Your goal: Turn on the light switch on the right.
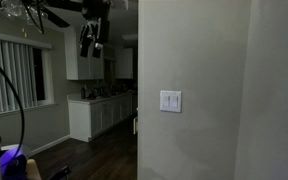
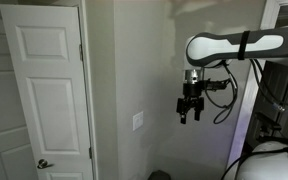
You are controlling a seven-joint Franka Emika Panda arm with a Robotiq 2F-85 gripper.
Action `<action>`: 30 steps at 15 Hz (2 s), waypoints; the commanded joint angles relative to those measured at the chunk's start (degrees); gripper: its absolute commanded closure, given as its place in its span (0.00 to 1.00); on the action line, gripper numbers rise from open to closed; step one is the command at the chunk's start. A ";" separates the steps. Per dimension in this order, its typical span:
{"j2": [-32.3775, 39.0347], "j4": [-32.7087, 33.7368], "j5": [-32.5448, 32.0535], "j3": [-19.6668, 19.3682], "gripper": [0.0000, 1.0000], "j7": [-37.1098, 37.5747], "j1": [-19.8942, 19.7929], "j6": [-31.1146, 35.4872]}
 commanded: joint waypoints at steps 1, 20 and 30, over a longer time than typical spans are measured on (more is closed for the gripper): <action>0.36 -0.33 0.10 0.41 0.00 -0.74 -0.81 0.53; 20.80 2.40 -2.86 -3.71 0.00 -1.94 -4.17 35.97; 29.86 4.31 0.25 -4.38 0.00 -6.70 -2.42 43.68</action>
